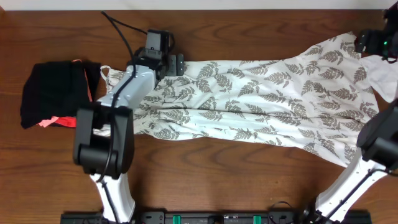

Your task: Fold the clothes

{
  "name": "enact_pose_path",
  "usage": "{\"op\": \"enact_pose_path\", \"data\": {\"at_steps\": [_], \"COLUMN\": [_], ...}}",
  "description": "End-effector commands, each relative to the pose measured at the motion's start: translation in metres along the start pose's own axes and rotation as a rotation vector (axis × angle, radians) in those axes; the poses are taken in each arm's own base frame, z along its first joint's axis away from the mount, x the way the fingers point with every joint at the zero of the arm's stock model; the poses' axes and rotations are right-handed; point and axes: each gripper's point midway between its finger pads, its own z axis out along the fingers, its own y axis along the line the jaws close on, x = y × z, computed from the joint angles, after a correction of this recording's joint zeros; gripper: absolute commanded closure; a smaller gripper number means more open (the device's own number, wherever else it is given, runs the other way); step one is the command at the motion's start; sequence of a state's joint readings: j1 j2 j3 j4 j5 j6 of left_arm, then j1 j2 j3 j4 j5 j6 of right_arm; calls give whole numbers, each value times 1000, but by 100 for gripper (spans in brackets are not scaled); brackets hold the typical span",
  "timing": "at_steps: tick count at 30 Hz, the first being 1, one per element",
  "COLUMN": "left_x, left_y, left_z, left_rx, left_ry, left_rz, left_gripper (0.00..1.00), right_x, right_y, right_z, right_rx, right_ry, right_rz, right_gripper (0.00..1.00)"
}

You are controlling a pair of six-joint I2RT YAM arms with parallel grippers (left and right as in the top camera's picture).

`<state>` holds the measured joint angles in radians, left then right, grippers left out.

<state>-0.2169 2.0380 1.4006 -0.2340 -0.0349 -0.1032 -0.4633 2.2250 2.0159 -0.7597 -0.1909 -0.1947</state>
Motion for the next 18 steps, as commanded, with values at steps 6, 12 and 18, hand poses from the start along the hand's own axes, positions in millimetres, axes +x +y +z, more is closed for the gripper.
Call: {"op": "enact_pose_path", "data": {"at_steps": [6,12,18], "left_x": [11,6,15], "left_y": [1,-1,-1], "left_z": [29,35,47], "left_rx": [-4,2,-1], "left_ry": [21,-10,10], "left_rz": [20,18,20], "left_gripper": [1,1,1], "right_x": [17,22,17], "right_y": [3,8,16], "right_z": [70,109,130], "right_rx": [-56,-81,-82], "right_ry": [13,-19,-67], "right_rz": [-18,-34,-60], "right_gripper": [5,6,7]}}
